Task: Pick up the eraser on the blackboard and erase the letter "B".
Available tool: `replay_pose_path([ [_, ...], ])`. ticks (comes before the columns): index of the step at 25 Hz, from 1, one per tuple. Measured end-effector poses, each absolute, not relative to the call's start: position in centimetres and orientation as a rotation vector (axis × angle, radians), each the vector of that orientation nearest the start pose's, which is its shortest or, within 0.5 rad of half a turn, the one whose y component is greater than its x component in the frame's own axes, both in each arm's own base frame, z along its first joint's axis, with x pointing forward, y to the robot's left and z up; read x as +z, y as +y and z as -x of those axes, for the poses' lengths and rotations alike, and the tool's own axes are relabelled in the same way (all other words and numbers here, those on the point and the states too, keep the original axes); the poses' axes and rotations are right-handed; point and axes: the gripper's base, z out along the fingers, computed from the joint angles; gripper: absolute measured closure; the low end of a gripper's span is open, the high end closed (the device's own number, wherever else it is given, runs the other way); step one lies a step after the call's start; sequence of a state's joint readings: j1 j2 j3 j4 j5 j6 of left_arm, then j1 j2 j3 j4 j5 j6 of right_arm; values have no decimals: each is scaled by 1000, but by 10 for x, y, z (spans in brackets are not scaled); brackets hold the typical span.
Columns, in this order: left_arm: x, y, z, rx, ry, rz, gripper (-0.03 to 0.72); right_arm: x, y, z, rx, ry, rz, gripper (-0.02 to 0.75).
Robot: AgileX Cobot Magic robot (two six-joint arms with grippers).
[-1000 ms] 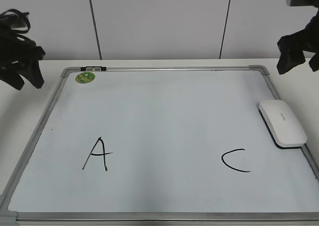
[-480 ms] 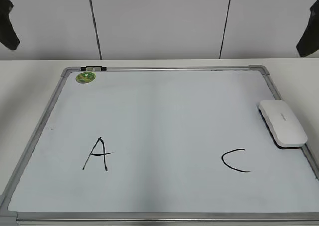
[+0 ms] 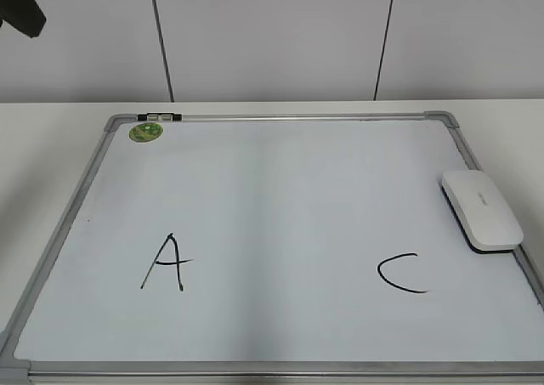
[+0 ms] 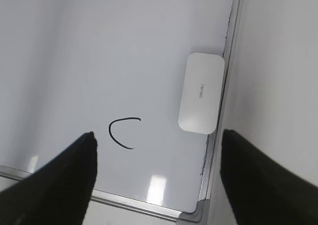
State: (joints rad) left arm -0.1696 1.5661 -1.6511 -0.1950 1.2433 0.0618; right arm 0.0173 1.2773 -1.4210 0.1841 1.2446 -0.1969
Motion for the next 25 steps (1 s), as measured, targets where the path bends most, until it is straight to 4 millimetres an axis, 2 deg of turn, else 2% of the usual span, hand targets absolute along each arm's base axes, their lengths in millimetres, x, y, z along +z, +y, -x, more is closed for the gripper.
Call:
replay_pose_path([
  [4, 413, -75, -295, -307, 2560, -300, 282, 426, 20, -217, 181, 2480, 267, 147],
  [7, 432, -71, -277, -302, 2503, -276, 282, 438, 21, -199, 184, 2423, 273, 147],
  [14, 473, -59, -224, -292, 2354, -264, 282, 459, 23, -160, 193, 2306, 280, 147],
  [17, 482, -57, -203, -298, 2310, -274, 282, 463, 22, -146, 187, 2274, 283, 147],
  [18, 481, -57, -197, -302, 2306, -283, 282, 463, 22, -139, 185, 2262, 283, 147],
  [20, 474, -57, -186, -306, 2322, -294, 282, 452, 22, -132, 189, 2284, 283, 147],
  [21, 468, -56, -180, -306, 2337, -297, 282, 447, 21, -123, 182, 2285, 282, 147],
  [22, 461, -54, -173, -306, 2351, -298, 282, 437, 21, -125, 178, 2322, 281, 147],
  [23, 454, -53, -168, -303, 2369, -299, 282, 433, 20, -112, 166, 2310, 279, 147],
  [25, 445, -49, -153, -289, 2377, -298, 282, 422, 18, -98, 152, 2311, 273, 147],
])
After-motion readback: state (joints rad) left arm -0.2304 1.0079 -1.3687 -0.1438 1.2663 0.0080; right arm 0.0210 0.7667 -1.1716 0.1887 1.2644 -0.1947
